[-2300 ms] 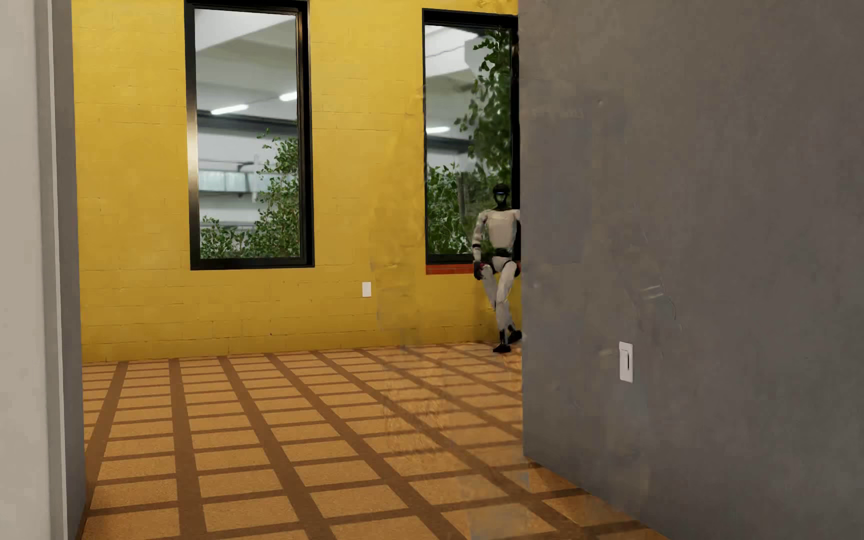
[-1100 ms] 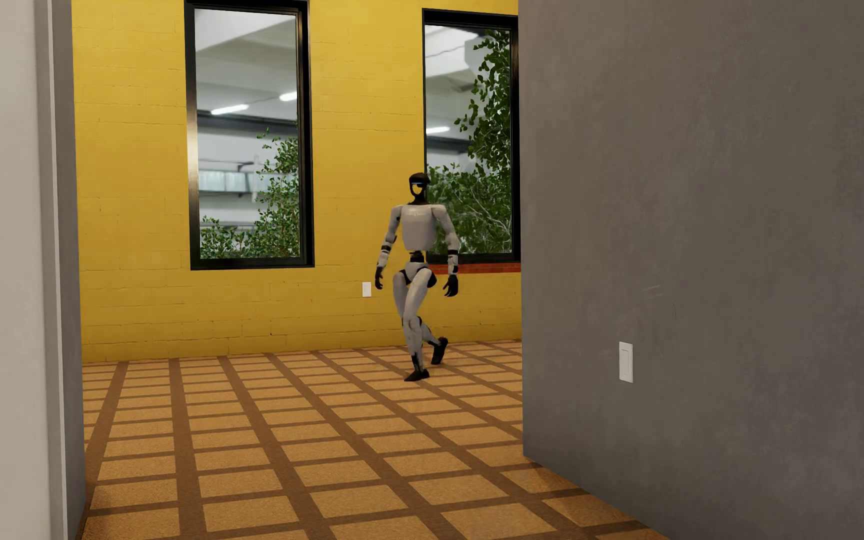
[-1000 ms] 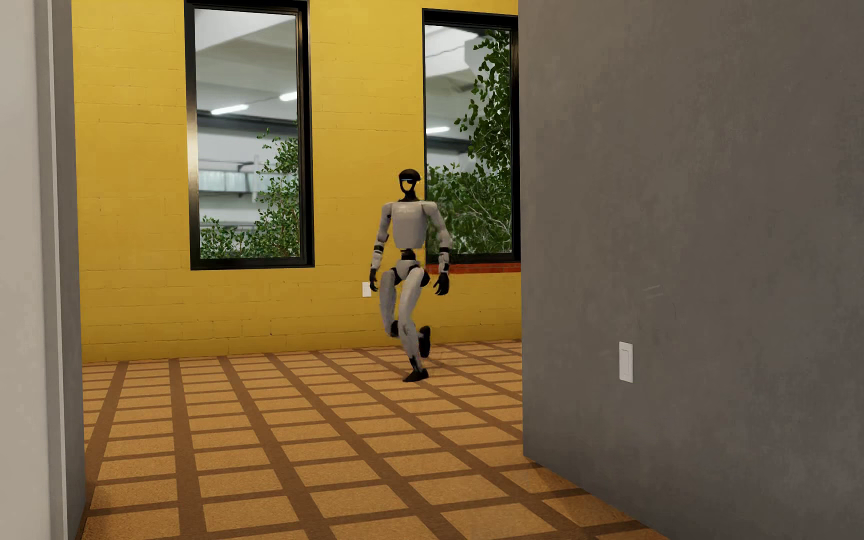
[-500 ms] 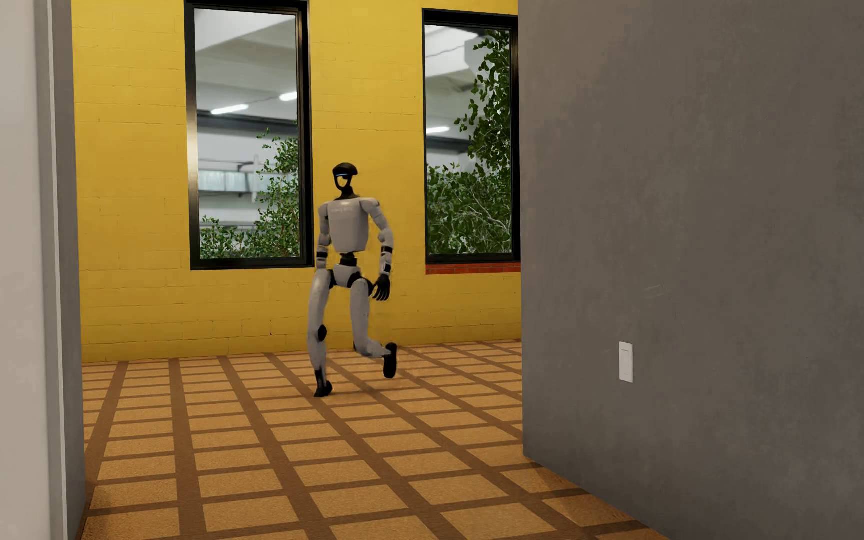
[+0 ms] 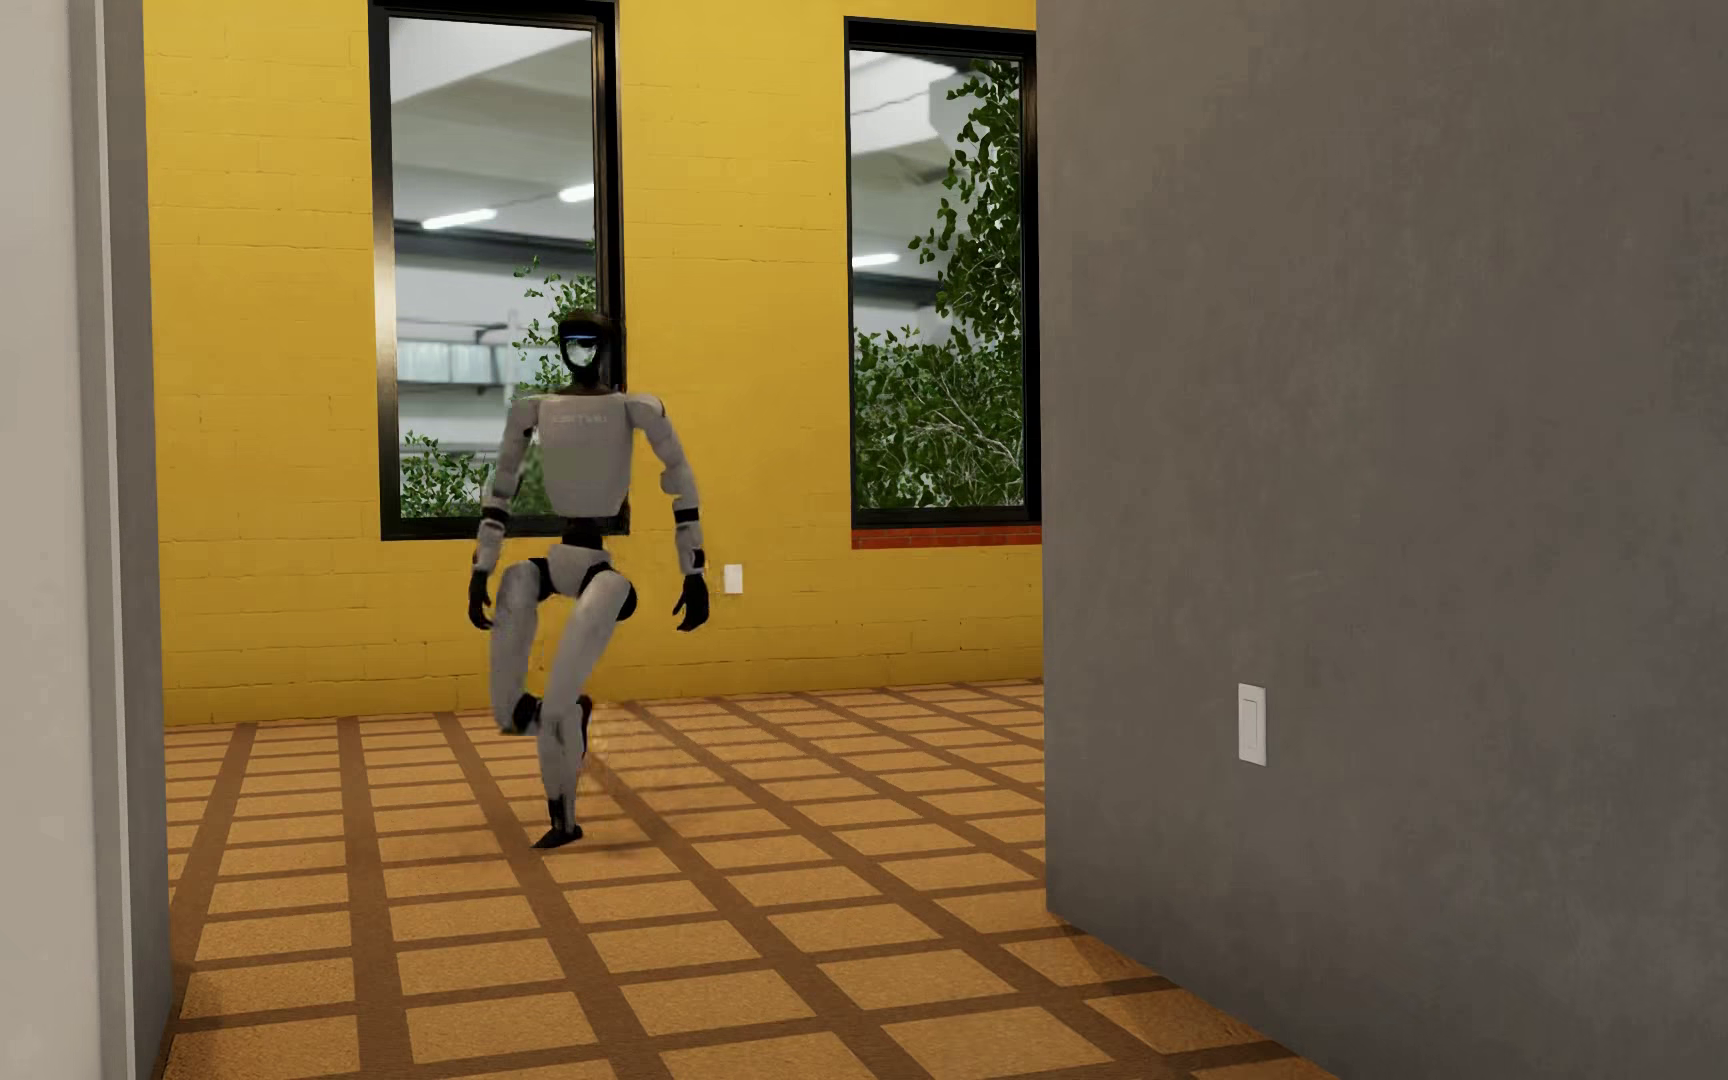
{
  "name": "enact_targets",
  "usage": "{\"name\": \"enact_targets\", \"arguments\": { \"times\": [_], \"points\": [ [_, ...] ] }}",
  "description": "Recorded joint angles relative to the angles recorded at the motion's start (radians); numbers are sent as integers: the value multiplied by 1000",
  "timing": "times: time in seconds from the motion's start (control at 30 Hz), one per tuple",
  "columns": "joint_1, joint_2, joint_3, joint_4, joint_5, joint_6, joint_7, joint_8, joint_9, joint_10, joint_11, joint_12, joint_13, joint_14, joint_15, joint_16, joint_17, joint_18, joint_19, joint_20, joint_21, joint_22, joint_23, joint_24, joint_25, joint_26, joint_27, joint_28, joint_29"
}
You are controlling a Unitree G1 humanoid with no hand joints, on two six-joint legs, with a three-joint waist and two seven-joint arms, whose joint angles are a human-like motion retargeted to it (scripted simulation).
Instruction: Go around the corner
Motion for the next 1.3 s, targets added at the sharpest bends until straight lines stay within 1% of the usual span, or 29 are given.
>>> {"name": "enact_targets", "arguments": {
  "times": [0.03, 0.07, 0.13, 0.2, 0.23, 0.3, 0.33, 0.37, 0.4, 0.43, 0.47, 0.53, 0.57, 0.6, 0.7, 0.77, 0.83, 0.87, 0.9, 0.93, 0.97, 1.03, 1.07, 1.1, 1.17, 1.2, 1.23, 1.27, 1.3],
  "points": [
    [104, -114, -72, -22, 18, 27, 0, 0, 3, -65, 98, -8, 24, 38, -16, -9, -7, 0, 0, 17, 63, -74, 36, 0, 0, 0, 0, 0, 0],
    [231, -217, -123, -33, 39, 46, 0, 0, 5, -147, 84, -28, 70, 69, 6, -16, 4, 0, 0, 36, 57, -151, 72, 0, 0, 0, 0, 0, 0],
    [417, -393, -255, -15, 74, 73, 0, 0, -2, -278, -215, -68, 140, 144, 164, -29, 9, 0, 0, 60, 107, -262, 91, 0, 0, 0, 0, 0, 0],
    [575, -496, -339, 39, 53, 65, 0, 0, -10, -357, -643, -113, 206, 199, 284, -21, 26, 0, 0, 68, 109, -368, 84, 0, 0, 0, 0, 0, 0],
    [652, -526, -344, 62, 33, 43, 0, 0, -18, -367, -827, -132, 231, 238, 158, -5, 34, 0, 0, 71, 117, -428, 66, 0, 0, 0, 0, 0, 0],
    [708, -603, -389, 132, -15, 20, 0, 0, -41, -356, -990, -142, 230, 332, -248, 20, 52, 0, 0, 106, 108, -537, 81, 0, 0, 0, 0, 0, 0],
    [746, -622, -421, 177, -23, 22, 0, 0, -33, -338, -976, -144, 228, 423, -275, 19, 47, 0, 0, 121, 96, -550, 73, 0, 0, 0, 0, 0, 0],
    [770, -653, -426, 202, -7, 30, 0, 0, -42, -312, -934, -134, 217, 526, -155, 7, 38, 0, 0, 126, 93, -523, 83, 0, 0, 0, 0, 0, 0],
    [755, -691, -407, 227, 30, 43, 0, 0, -69, -241, -872, -113, 200, 676, 57, -6, 30, 0, 0, 129, 92, -477, 94, 0, 0, 0, 0, 0, 0],
    [689, -719, -375, 243, 74, 60, 0, 0, -89, -104, -761, -96, 181, 816, 199, -23, 26, 0, 0, 124, 83, -398, 113, 0, 0, 0, 0, 0, 0],
    [606, -674, -345, 251, 122, 75, 0, 0, -61, 95, -666, -93, 148, 781, 198, -34, 13, 0, 0, 107, 83, -319, 122, 0, 0, 0, 0, 0, 0],
    [379, -429, -270, 223, 190, 62, 0, 0, -5, 471, -721, -105, 64, 293, 123, -36, -4, 0, 0, 37, 59, -194, 114, 0, 0, 0, 0, 0, 0],
    [252, -305, -216, 196, 190, 33, 0, 0, -5, 534, -783, -85, 25, 112, 54, -28, -12, 0, 0, 26, 63, -166, 99, 0, 0, 0, 0, 0, 0],
    [189, -138, -152, 173, 173, 7, 0, 0, 26, 478, -860, -65, 14, 21, -23, -12, -42, 0, 0, 5, 70, -142, 12, 0, 0, 0, 0, 0, 0],
    [-19, 176, 9, 181, 118, -44, 0, 0, 26, 34, -1028, -2, -97, 30, -264, 23, -64, 0, 0, 50, -12, -92, -86, 0, 0, 0, 0, 0, 0],
    [-90, 282, 84, 219, 107, -41, 0, 0, -2, -335, -1045, 15, -187, 79, -358, 32, -84, 0, 0, 71, -43, -56, -151, 0, 0, 0, 0, 0, 0],
    [-153, 381, 150, 252, 44, -58, 0, 0, 2, -309, -1006, 38, -218, 55, -335, 40, -88, 0, 0, 91, -84, -29, -209, 0, 0, 0, 0, 0, 0],
    [-162, 414, 170, 243, 9, -72, 0, 0, 2, -204, -941, 49, -204, 74, -255, 38, -73, 0, 0, 90, -103, -2, -226, 0, 0, 0, 0, 0, 0],
    [-191, 384, 173, 226, -14, -97, 0, 0, -24, -90, -813, 56, -175, 140, -101, 33, -48, 0, 0, 87, -115, 30, -226, 0, 0, 0, 0, 0, 0],
    [-182, 328, 142, 183, -38, -127, 0, 0, -26, 19, -620, 48, -141, 164, 103, 27, -16, 0, 0, 64, -109, 71, -198, 0, 0, 0, 0, 0, 0],
    [-90, 250, 102, 117, -47, -142, 0, 0, 10, 38, -381, 37, -100, 121, 245, 21, -7, 0, 0, 76, -97, 66, -186, 0, 0, 0, 0, 0, 0],
    [99, 20, 7, 65, -8, -136, 0, 0, 37, -26, -36, 12, -72, 64, 97, -5, 25, 0, 0, 89, 15, -2, -87, 0, 0, 0, 0, 0, 0],
    [201, -103, -56, 81, 47, -102, 0, 0, 29, -96, -28, 3, -20, 62, 65, -24, 54, 0, 0, 112, -29, -69, -46, 0, 0, 0, 0, 0, 0],
    [313, -195, -126, 77, 70, -87, 0, 0, 33, -176, -132, -5, 26, 62, 101, -31, 58, 0, 0, 133, 4, -146, -8, 0, 0, 0, 0, 0, 0],
    [498, -333, -248, 111, 99, -56, 0, 0, 30, -291, -558, -40, 114, 54, 255, -30, 52, 0, 0, 148, 71, -312, 57, 0, 0, 0, 0, 0, 0],
    [556, -387, -292, 118, 81, -61, 0, 0, 23, -315, -772, -80, 147, 36, 204, -22, 51, 0, 0, 153, 81, -387, 87, 0, 0, 0, 0, 0, 0],
    [610, -415, -328, 119, 66, -70, 0, 0, 18, -333, -940, -130, 158, 2, -51, -6, 33, 0, 0, 149, 200, -437, 122, 0, 0, 0, 0, 0, 0],
    [661, -449, -368, 132, 43, -75, 0, 0, 11, -326, -974, -163, 191, -35, -320, 3, 24, 0, 0, 168, 234, -488, 133, 0, 0, 0, 0, 0, 0],
    [705, -486, -410, 139, 7, -80, 0, 0, 13, -320, -962, -192, 217, -58, -395, 5, 16, 0, 0, 194, 261, -515, 141, 0, 0, 0, 0, 0, 0]
  ]
}}
